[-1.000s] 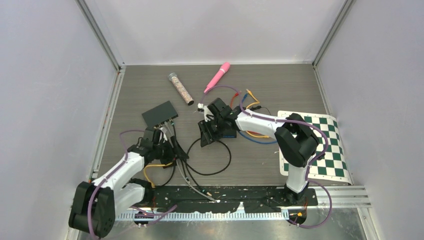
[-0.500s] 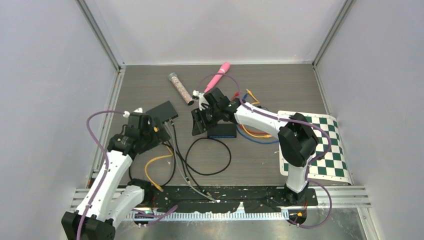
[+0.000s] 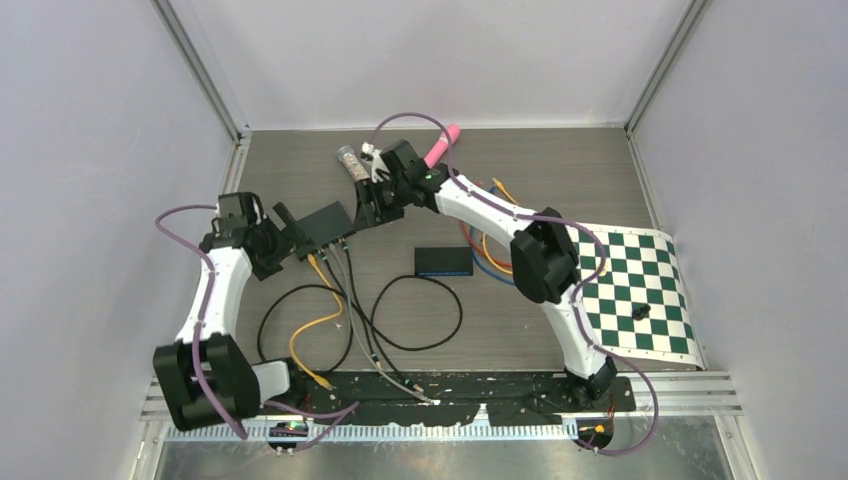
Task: Pull the plug from the switch port
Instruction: Move the switch port to the center of the board.
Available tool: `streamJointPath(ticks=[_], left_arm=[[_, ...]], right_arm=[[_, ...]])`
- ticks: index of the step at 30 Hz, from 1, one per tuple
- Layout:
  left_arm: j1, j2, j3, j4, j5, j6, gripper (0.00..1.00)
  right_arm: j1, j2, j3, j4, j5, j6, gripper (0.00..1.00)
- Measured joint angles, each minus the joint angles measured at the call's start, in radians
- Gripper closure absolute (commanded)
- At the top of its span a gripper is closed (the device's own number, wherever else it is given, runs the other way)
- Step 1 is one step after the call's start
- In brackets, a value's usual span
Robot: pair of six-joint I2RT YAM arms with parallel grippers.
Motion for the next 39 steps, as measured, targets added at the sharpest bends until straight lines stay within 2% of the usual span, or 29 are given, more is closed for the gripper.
streamJointPath(ticks=[6,11,18,25,31,33,39], left_arm=[[0.044,0.202,0.056,0.118,0.063,-0.002,0.03],[0.056,0.325,0.086,0.214,0.116,-0.008,0.05],[0.061,0.388,0.088,0.248,0.105,-0.006,0.04],[0.064,0.428,0.088,0.295,0.083,-0.008,0.09],[0.064,0.487,0.087,0.340,0.119,-0.011,0.20],[0.064,0.492,0.079,0.356,0.133,-0.010,0.28],[0.054,0.480,0.049,0.372,0.124,0.004,0.29]], right_arm=[[-0.001,0.215,0.291,-0.040,0.016,0.001,0.39],[-0.001,0.354,0.458,-0.060,0.042,0.002,0.37],[-0.009,0.460,0.555,-0.050,0.064,0.019,0.32],[-0.015,0.541,0.597,0.040,0.058,0.081,0.33],[-0.018,0.578,0.605,0.100,0.022,0.102,0.45],[-0.018,0.580,0.605,0.099,0.002,0.098,0.50],[-0.015,0.567,0.562,0.119,-0.021,0.060,0.62]])
